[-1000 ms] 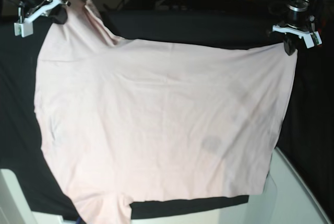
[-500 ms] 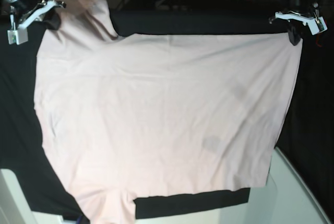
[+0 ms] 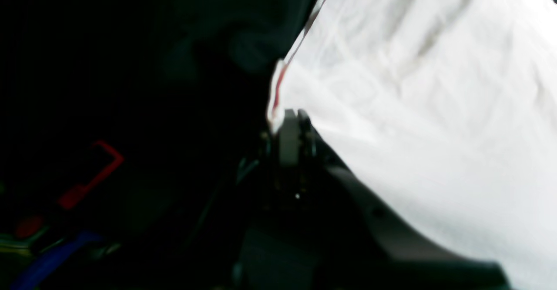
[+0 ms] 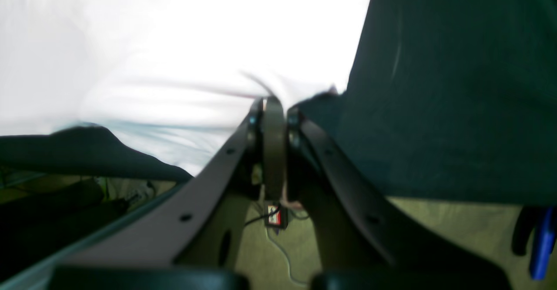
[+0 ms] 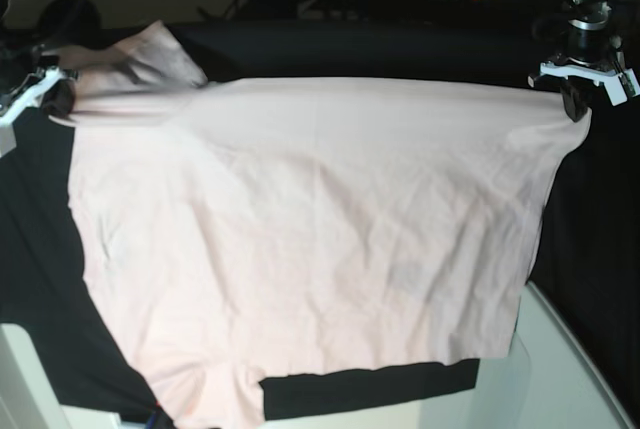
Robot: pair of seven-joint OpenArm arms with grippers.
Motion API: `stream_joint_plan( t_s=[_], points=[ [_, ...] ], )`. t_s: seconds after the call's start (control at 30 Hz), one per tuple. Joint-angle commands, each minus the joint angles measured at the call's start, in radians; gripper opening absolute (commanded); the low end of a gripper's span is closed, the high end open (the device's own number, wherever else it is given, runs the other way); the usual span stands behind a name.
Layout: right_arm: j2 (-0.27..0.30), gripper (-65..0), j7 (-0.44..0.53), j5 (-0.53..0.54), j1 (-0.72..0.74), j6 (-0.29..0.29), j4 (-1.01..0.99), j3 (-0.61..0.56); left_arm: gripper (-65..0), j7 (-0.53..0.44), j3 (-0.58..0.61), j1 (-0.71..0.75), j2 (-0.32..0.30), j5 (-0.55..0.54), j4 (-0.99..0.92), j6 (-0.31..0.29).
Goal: Fold the T-shirt properly
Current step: 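Lift the shoulders with both grippers and pull them apart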
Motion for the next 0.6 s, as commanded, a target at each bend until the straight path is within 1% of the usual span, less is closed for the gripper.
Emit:
stream_joint_plan(
  t_s=[0.0, 0.07, 0.17, 0.3, 0.37, 0.43, 0.57],
  points=[
    [0.016, -65.0, 0.009, 0.007, 0.018, -0.016, 0.013, 0.004, -65.0, -0.01, -0.008, -0.013, -0.007, -0.002, 0.02, 0.006],
    [0.016, -65.0, 0.003, 0.007, 0.043, -0.059, 0.013, 0.001, -65.0, 0.023, -0.008, -0.034, -0.007, -0.002, 0.018, 0.006],
    [0.019, -65.0, 0.002, 0.007, 0.082, -0.088, -0.019, -0.002, -65.0, 0.05, -0.011, -0.062, 0.004, -0.002, 0.021, 0.006],
    [0.053, -65.0, 0.002, 0.007, 0.121, -0.088, -0.108, -0.042, -65.0, 0.05, -0.011, -0.065, 0.007, -0.006, 0.063, 0.008],
    [0.056, -65.0, 0.002, 0.007, 0.121, -0.088, -0.122, -0.05, -65.0, 0.05, -0.035, -0.056, 0.01, -0.006, 0.103, 0.008],
    [0.058, -65.0, 0.002, 0.008, 0.113, -0.088, -0.117, -0.052, -65.0, 0.053, -0.072, -0.053, 0.033, -0.002, 0.13, 0.008],
    [0.056, -65.0, 0.0, 0.014, 0.066, -0.088, -0.112, -0.052, -65.0, 0.135, -0.164, -0.042, 0.042, -0.005, 0.164, 0.008]
  ],
)
